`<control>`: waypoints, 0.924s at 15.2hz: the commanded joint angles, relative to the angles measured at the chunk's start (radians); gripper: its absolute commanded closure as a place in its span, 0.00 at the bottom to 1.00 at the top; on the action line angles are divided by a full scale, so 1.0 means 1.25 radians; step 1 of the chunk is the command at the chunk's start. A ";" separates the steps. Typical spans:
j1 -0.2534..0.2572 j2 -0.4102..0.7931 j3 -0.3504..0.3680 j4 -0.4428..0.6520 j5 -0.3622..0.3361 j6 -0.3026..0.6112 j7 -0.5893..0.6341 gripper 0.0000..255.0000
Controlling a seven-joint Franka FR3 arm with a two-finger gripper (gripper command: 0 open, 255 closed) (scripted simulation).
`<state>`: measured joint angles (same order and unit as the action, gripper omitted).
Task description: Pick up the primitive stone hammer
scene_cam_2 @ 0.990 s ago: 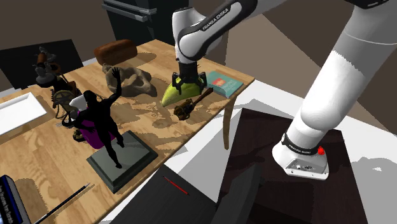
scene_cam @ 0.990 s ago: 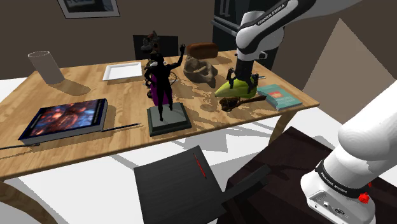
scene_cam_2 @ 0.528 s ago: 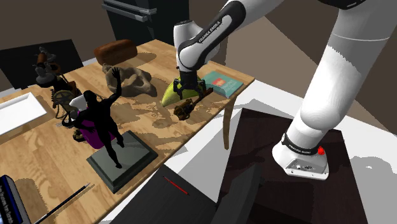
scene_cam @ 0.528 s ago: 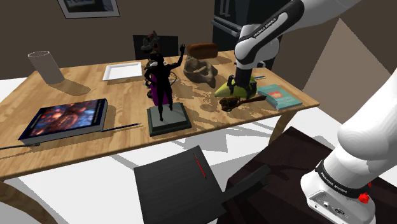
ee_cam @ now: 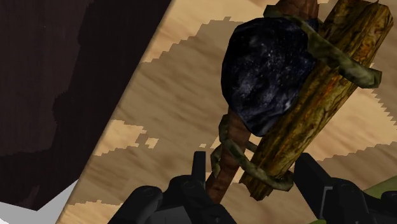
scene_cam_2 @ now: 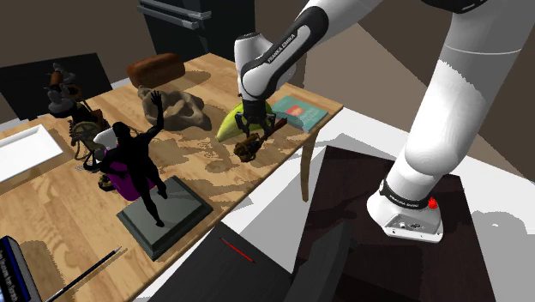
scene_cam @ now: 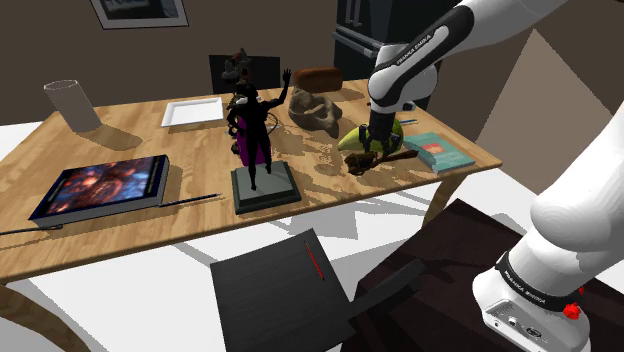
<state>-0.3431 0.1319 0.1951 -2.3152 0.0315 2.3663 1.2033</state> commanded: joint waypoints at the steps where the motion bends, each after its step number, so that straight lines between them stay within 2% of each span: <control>1: 0.000 0.001 0.000 -0.001 0.000 0.000 0.000 1.00; 6: 0.000 0.001 0.000 -0.001 0.000 0.000 0.000 1.00; 14: -0.003 -0.062 0.001 0.022 0.013 -0.084 -0.007 1.00</control>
<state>-0.3462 0.0619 0.1967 -2.2940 0.0464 2.2746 1.1951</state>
